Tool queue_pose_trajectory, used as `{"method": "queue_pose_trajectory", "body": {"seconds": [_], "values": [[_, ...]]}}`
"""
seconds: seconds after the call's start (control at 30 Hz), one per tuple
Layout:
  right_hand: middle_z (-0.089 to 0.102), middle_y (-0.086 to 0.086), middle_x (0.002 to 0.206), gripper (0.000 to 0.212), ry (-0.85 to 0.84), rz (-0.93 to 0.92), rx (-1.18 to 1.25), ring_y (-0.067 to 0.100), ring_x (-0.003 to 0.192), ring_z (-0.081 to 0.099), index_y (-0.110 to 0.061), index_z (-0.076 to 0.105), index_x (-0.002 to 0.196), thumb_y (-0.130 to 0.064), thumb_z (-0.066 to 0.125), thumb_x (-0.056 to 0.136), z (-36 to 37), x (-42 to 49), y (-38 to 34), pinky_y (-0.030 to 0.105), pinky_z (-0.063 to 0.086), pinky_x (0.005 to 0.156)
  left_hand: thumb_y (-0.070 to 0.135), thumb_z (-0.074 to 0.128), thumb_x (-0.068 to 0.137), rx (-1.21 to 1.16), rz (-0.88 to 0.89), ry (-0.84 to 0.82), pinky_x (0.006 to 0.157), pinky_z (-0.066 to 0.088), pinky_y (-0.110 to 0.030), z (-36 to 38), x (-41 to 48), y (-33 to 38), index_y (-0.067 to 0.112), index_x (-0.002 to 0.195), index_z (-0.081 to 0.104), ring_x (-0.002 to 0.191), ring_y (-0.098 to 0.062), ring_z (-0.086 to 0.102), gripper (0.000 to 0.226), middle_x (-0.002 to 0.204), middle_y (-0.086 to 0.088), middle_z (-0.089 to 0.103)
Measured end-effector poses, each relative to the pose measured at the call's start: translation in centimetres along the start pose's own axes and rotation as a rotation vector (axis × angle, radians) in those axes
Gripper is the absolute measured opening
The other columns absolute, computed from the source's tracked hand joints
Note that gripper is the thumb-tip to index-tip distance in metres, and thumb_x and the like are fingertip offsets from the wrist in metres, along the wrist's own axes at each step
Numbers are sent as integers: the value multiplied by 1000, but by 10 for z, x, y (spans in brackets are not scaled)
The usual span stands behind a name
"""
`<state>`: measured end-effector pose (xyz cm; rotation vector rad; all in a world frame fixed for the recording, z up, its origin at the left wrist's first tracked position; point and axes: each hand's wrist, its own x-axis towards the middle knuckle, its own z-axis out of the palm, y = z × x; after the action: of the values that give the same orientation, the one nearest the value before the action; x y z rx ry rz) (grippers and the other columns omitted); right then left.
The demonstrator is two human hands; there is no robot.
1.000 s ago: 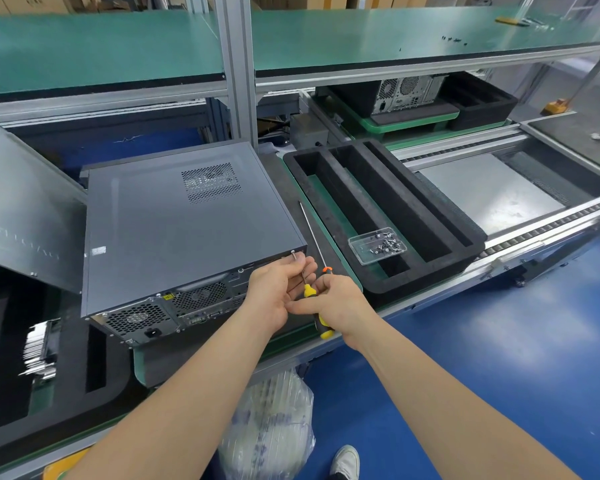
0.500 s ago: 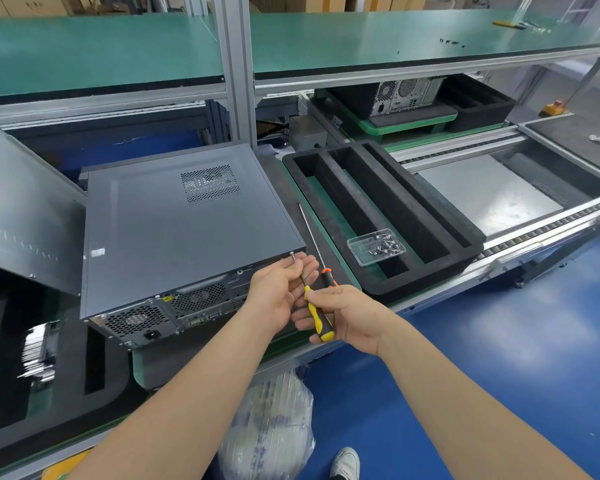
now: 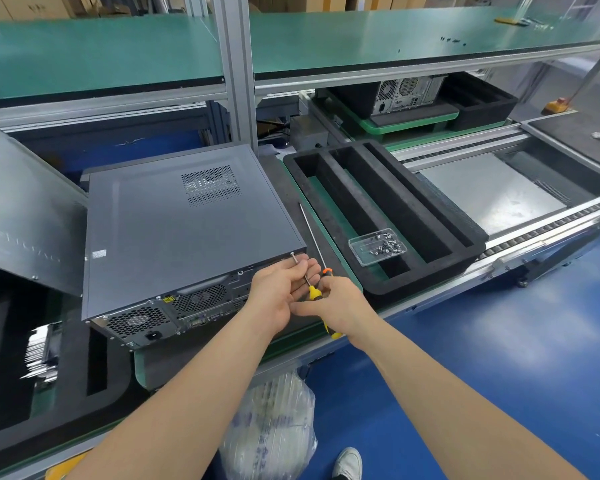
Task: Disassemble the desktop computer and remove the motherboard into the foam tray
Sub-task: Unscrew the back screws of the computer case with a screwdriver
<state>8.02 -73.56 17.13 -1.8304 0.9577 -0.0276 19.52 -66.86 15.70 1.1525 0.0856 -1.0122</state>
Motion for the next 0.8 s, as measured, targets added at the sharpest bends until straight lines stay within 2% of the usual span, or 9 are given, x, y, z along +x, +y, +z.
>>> {"method": "queue_pose_trajectory", "body": {"seconds": [0.07,0.13,0.23,0.33,0.43,0.8], "values": [[61,8,86,44,-121,83,169,20,80,58,-6,72,95,-48,78,85,-2,-2,0,39,51,73,-5,63,96,-21,-7,-3,68,63,-28,3,-1,2,-4,112,71,86,-25,79,17,99,-17,79],[66,12,89,43,-252,203,423,24,79,64,-5,75,99,-47,65,96,-4,-5,0,36,57,67,-7,59,98,-48,-17,-13,67,63,-27,3,-2,3,-6,112,70,88,-25,79,17,99,-18,78],[72,20,93,44,-329,236,645,28,78,72,1,72,107,-35,47,107,-7,-9,1,35,60,61,-3,57,100,-76,-41,-22,68,63,-28,3,-3,2,-2,113,70,92,-24,78,18,102,-17,79],[72,18,88,29,-272,136,635,24,73,72,2,73,103,-23,57,104,-8,-9,3,32,57,57,6,56,102,-236,-124,-6,68,64,-29,6,-3,3,-1,109,69,85,-23,79,17,100,-15,79],[73,16,86,27,-229,69,591,23,73,71,5,74,103,-21,69,99,-7,-9,6,32,57,57,16,58,103,-293,-162,21,58,62,-27,8,-1,4,2,101,70,78,-21,79,19,95,-12,80],[73,16,85,26,-189,68,606,22,72,71,4,75,103,-21,72,96,-8,-8,11,29,56,55,17,65,99,-395,-226,9,59,62,-30,8,0,0,2,103,75,86,-23,79,18,102,-11,79]]}}
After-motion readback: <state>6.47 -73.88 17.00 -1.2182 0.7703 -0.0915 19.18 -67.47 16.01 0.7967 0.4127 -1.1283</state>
